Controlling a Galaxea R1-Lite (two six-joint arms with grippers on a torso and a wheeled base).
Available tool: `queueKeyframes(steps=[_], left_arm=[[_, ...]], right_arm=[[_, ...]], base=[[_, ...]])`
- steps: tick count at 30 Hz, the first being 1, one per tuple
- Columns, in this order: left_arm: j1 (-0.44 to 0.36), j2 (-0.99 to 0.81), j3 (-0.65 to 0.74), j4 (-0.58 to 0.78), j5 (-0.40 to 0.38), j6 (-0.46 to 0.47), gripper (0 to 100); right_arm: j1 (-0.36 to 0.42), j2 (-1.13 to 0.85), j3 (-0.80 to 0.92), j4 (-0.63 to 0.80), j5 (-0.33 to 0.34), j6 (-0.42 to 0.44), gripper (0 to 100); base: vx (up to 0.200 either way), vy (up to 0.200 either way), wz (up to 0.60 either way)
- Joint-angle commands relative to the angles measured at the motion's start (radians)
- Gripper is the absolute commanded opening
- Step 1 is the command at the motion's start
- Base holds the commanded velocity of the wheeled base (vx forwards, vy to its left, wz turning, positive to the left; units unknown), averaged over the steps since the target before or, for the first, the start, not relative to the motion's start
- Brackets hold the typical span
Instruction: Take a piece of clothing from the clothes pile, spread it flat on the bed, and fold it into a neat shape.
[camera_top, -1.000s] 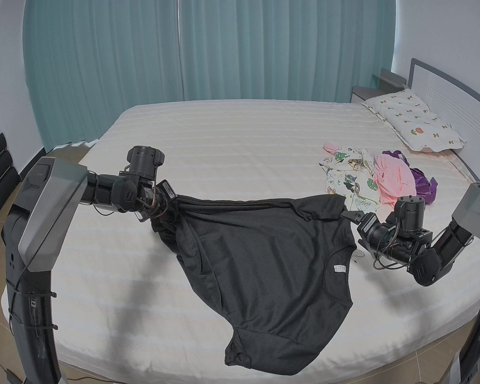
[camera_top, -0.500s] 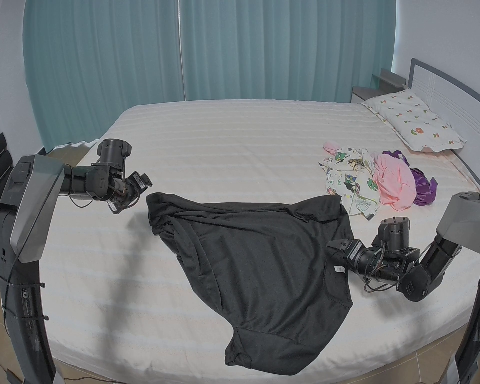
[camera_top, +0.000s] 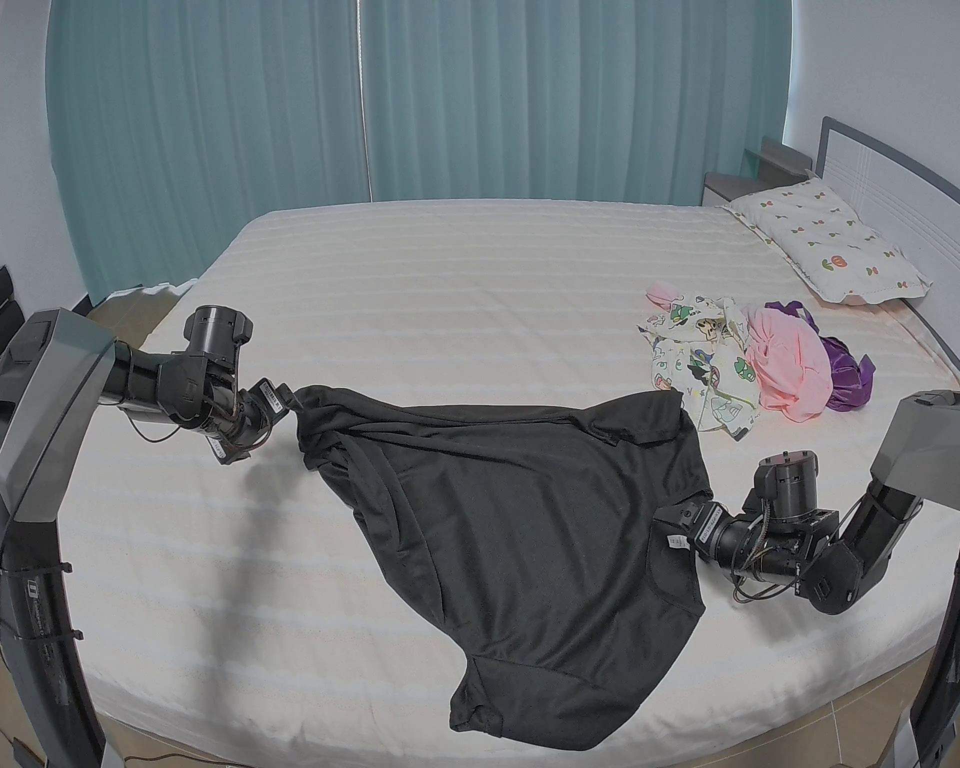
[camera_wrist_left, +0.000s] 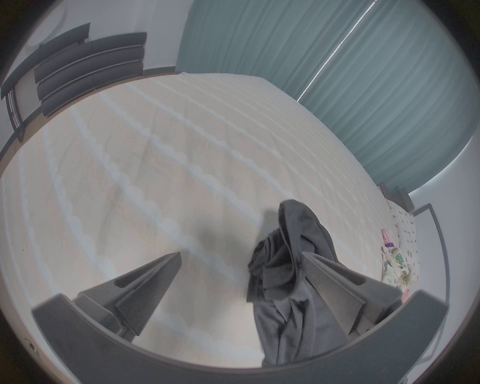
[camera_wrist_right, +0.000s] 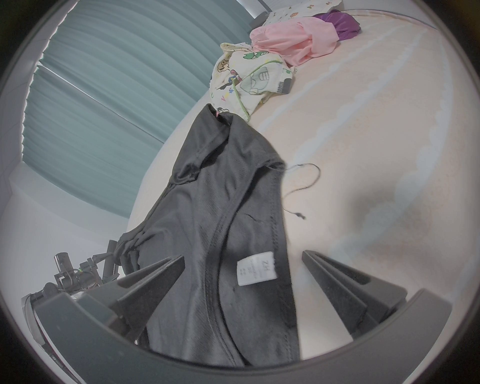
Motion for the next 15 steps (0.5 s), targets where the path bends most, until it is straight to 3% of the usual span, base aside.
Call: queueKeyframes(steps=[1, 11, 14, 15], left_arm=[[0.0, -0.076, 0.068, -0.002, -0.046, -0.009, 100], [-0.008, -0.088, 0.125, -0.004, -0.082, -0.032, 100], [-0.015, -0.095, 0.126, -0.002, -0.123, -0.078, 100], [-0.015, -0.098, 0.134, -0.002, -0.134, -0.087, 100]], right_arm=[[-0.003, -0.036, 0.033, 0.015, 0.001, -0.021, 100], [0.018, -0.005, 0.022, 0.015, 0.015, -0.033, 100], [0.035, 0.025, -0.014, 0.018, 0.021, -0.032, 100], [0.044, 0.03, -0.02, 0.018, 0.021, -0.032, 0]], base=[[0.0, 0.0, 0.0], [0.0, 0.0, 0.0], [0.0, 0.0, 0.0], [0.0, 0.0, 0.0]])
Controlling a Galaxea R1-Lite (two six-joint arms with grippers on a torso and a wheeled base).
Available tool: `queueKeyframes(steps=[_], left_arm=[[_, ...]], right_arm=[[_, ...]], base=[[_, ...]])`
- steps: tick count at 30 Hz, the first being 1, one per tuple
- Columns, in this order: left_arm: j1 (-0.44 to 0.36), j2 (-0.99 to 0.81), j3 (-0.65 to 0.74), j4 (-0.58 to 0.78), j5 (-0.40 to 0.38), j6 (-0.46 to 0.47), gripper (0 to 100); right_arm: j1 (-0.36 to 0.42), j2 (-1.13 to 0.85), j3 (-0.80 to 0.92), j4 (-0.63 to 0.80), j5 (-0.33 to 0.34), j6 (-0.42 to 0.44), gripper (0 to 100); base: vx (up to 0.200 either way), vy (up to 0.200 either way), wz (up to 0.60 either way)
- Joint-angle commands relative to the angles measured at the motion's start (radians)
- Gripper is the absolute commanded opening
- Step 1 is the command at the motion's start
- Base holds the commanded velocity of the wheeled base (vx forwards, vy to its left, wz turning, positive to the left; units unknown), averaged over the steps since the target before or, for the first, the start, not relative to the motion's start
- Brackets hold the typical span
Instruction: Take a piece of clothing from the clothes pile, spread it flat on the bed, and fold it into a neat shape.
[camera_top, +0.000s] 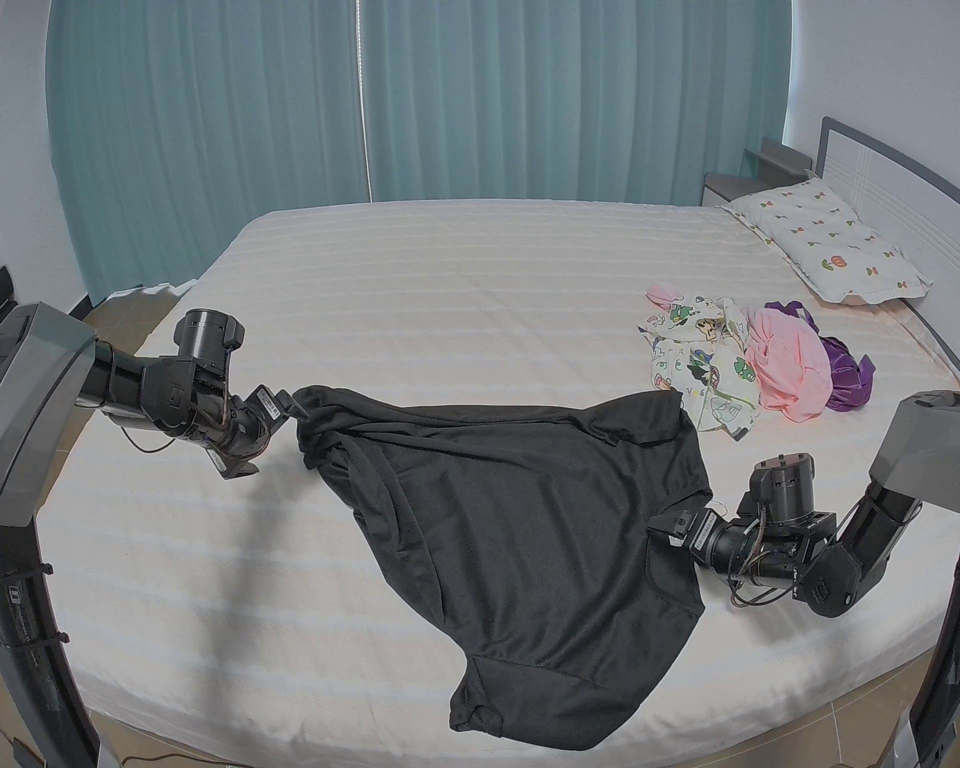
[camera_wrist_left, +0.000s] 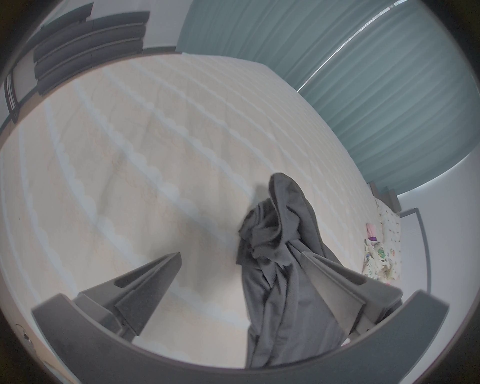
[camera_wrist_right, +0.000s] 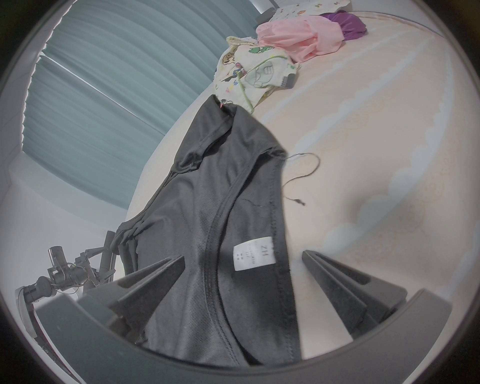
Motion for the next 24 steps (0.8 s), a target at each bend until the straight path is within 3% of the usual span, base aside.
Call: queueKeyframes(steps=[1, 5, 9, 17, 24], left_arm=[[-0.006, -0.016, 0.019, 0.001, -0.026, -0.026, 100], [-0.007, -0.026, 0.034, 0.0, -0.026, -0.026, 100], [-0.018, -0.069, 0.106, 0.0, -0.029, -0.017, 100], [-0.069, -0.101, 0.167, 0.0, -0.031, -0.014, 100], [-0.149, -0.093, 0.175, 0.0, -0.02, -0.021, 100]], right_arm=[[0.029, 0.042, -0.035, 0.002, 0.003, 0.002, 0], [0.027, 0.036, -0.041, 0.005, 0.003, 0.003, 0], [-0.062, -0.033, 0.009, 0.0, 0.008, 0.0, 0], [-0.249, -0.159, -0.009, 0.016, 0.178, -0.015, 0], [-0.315, -0.135, -0.109, 0.079, 0.199, -0.066, 0]], base=[[0.0, 0.0, 0.0], [0.0, 0.0, 0.0], [0.0, 0.0, 0.0], [0.0, 0.0, 0.0], [0.0, 0.0, 0.0]])
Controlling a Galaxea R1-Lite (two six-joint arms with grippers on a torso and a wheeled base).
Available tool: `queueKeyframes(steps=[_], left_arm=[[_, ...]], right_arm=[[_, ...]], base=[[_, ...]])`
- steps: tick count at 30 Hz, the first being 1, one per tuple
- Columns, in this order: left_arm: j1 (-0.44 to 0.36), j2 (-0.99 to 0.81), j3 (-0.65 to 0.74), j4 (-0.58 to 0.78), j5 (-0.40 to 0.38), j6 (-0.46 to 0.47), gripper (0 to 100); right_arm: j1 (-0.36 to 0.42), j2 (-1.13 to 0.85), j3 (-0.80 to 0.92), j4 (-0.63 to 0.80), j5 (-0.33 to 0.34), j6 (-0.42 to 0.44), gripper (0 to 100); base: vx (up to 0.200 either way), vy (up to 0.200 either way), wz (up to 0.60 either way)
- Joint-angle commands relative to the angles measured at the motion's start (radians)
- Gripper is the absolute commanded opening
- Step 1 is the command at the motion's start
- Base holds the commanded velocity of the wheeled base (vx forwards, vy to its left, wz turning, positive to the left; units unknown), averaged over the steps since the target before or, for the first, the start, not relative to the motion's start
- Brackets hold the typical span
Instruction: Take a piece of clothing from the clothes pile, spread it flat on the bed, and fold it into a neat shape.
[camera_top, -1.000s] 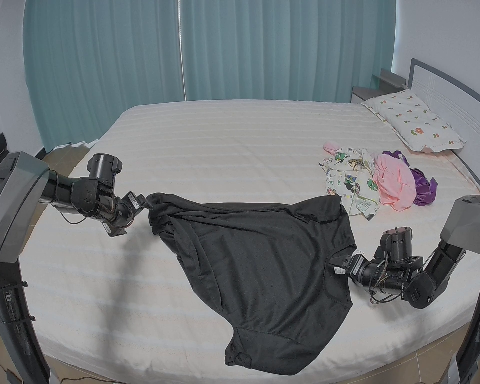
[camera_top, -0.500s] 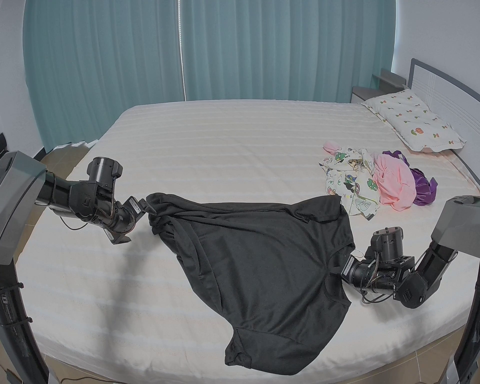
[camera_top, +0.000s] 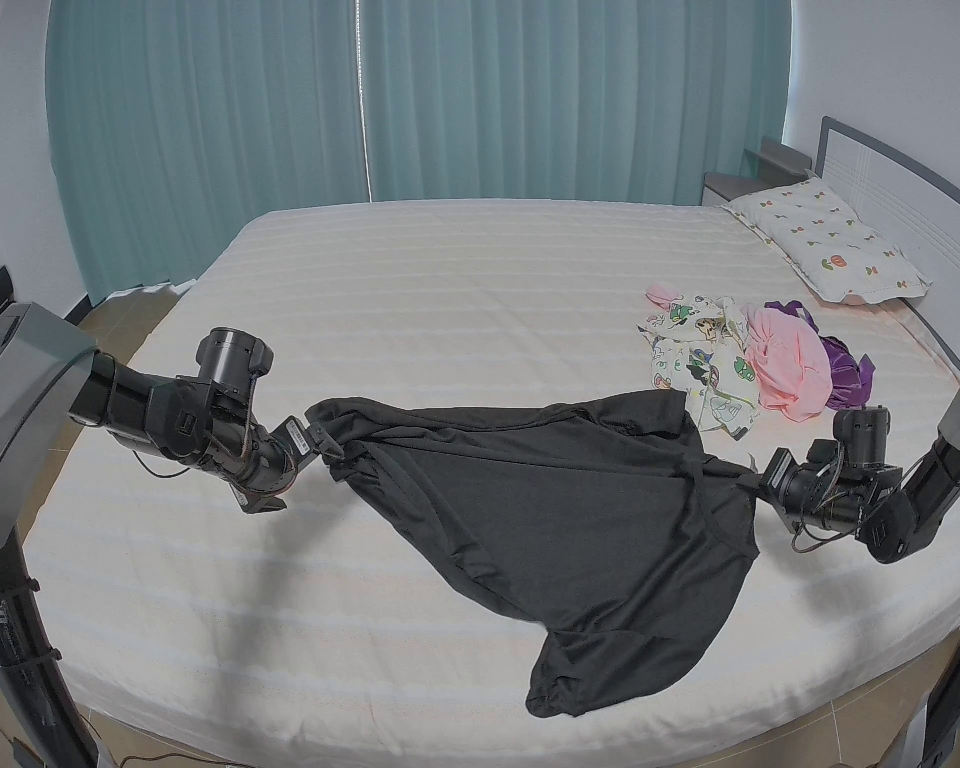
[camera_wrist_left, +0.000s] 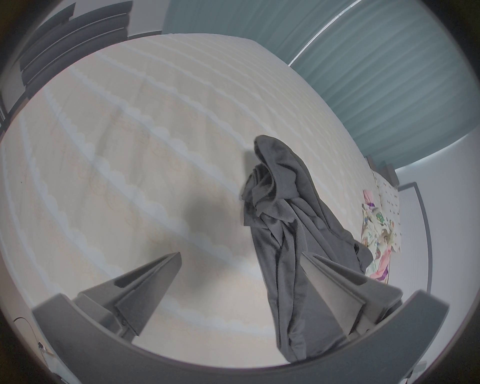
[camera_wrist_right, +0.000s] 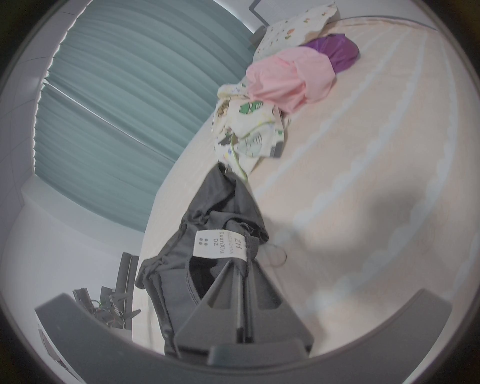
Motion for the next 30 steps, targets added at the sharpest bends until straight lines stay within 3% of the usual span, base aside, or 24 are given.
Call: queueKeyframes(steps=[1, 6, 9, 10, 19, 20, 25, 26, 30], left_arm=[[-0.057, -0.001, 0.005, 0.0, 0.005, -0.009, 100], [-0.105, 0.03, -0.02, -0.035, 0.008, -0.013, 100], [-0.145, 0.108, -0.078, -0.128, 0.042, -0.053, 100], [-0.149, 0.117, -0.089, -0.135, 0.051, -0.061, 100], [-0.18, 0.285, -0.295, -0.133, 0.135, -0.082, 100], [-0.18, 0.329, -0.365, -0.109, 0.164, -0.082, 100], [-0.179, 0.375, -0.451, -0.05, 0.195, -0.084, 100], [-0.174, 0.374, -0.463, -0.026, 0.203, -0.082, 0], [-0.171, 0.36, -0.456, 0.045, 0.218, -0.081, 0]], right_arm=[[-0.052, -0.007, -0.07, 0.02, 0.007, -0.013, 0], [-0.052, 0.025, -0.091, 0.054, 0.014, -0.02, 0], [-0.038, 0.06, -0.098, 0.046, 0.013, -0.039, 0], [-0.04, 0.062, -0.101, 0.044, 0.013, -0.039, 100], [-0.031, 0.05, -0.079, 0.044, 0.018, -0.031, 100], [-0.026, 0.03, -0.064, 0.044, 0.018, -0.029, 100], [-0.014, 0.016, -0.048, 0.046, 0.018, -0.029, 100], [-0.009, 0.013, -0.041, 0.046, 0.018, -0.029, 100], [0.0, 0.008, -0.027, 0.044, 0.018, -0.029, 100]], base=[[0.0, 0.0, 0.0], [0.0, 0.0, 0.0], [0.0, 0.0, 0.0], [0.0, 0.0, 0.0], [0.0, 0.0, 0.0], [0.0, 0.0, 0.0], [0.0, 0.0, 0.0], [0.0, 0.0, 0.0], [0.0, 0.0, 0.0]])
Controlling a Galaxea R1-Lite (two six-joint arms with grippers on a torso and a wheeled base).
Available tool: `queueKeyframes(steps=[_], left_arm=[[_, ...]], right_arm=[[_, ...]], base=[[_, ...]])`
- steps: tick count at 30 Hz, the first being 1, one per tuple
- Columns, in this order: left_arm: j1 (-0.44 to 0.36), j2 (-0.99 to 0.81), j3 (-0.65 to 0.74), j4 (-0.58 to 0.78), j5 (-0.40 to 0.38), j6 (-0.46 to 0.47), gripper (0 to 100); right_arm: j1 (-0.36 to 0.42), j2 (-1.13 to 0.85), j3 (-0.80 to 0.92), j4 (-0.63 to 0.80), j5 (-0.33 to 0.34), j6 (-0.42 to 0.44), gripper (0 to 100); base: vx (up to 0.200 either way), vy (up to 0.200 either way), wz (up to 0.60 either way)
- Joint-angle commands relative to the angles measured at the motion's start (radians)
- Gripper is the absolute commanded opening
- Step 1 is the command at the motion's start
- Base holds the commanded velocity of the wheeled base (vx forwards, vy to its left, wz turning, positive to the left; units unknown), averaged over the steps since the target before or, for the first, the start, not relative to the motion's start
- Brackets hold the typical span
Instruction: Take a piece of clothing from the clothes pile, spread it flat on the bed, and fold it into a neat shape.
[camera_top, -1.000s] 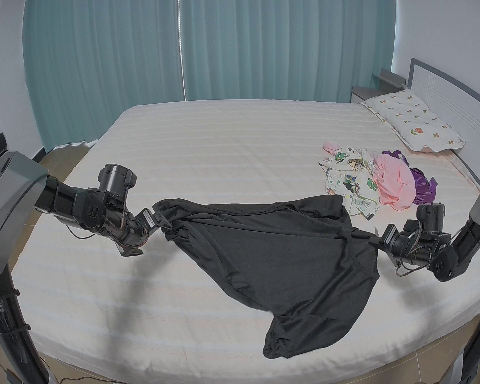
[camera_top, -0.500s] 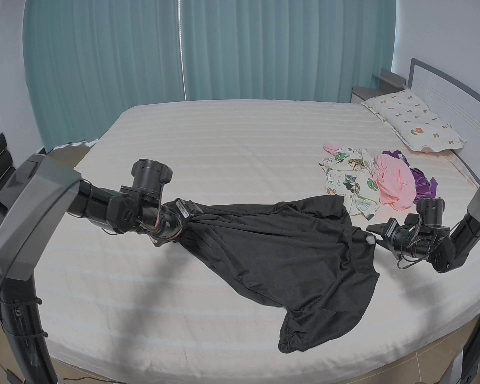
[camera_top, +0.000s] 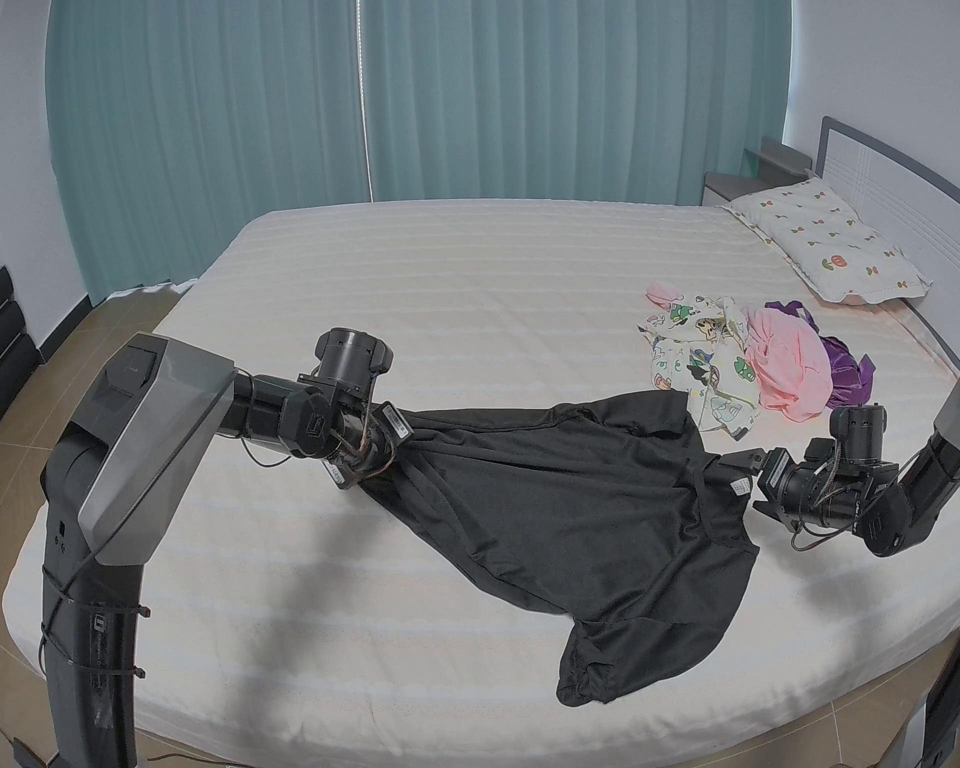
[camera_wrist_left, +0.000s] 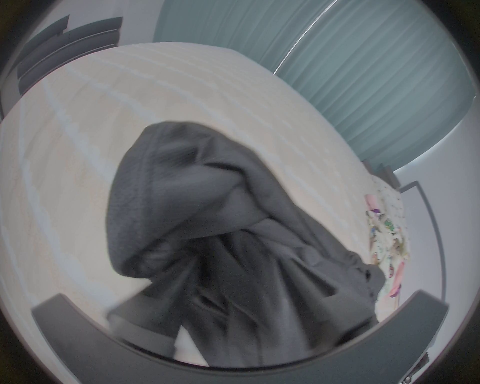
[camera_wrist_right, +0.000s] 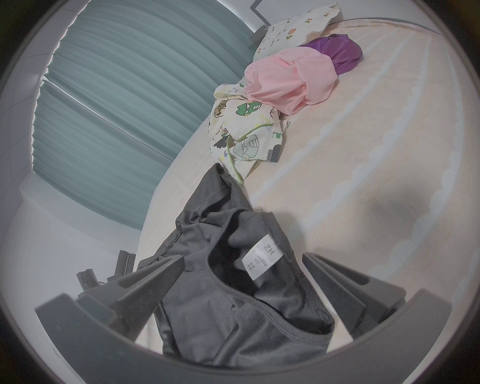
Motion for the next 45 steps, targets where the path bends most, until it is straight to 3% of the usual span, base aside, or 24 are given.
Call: queueKeyframes(steps=[1, 7, 16, 23, 31, 35, 45], left_arm=[[0.006, 0.022, -0.016, 0.056, 0.029, 0.001, 0], [0.039, -0.057, 0.014, 0.168, 0.082, 0.003, 0], [0.054, -0.308, 0.37, 0.186, 0.081, 0.049, 0], [0.037, -0.439, 0.591, 0.185, 0.076, 0.056, 0], [0.04, -0.524, 0.678, 0.185, 0.073, 0.073, 0], [0.04, -0.578, 0.778, 0.183, 0.062, 0.084, 0], [0.043, -0.586, 0.8, 0.163, 0.03, 0.082, 0]], right_arm=[[0.013, -0.022, 0.028, 0.0, 0.0, 0.001, 100], [0.039, -0.059, 0.096, 0.001, 0.0, -0.001, 100], [0.175, -0.194, 0.275, 0.024, -0.003, -0.004, 100], [0.22, -0.256, 0.343, 0.128, 0.003, -0.012, 100], [0.264, -0.245, 0.369, 0.141, 0.016, -0.01, 100], [0.327, -0.194, 0.367, 0.142, 0.016, -0.001, 100], [0.364, -0.085, 0.331, 0.138, 0.002, 0.008, 100]], base=[[0.0, 0.0, 0.0], [0.0, 0.0, 0.0], [0.0, 0.0, 0.0], [0.0, 0.0, 0.0], [0.0, 0.0, 0.0], [0.0, 0.0, 0.0], [0.0, 0.0, 0.0]])
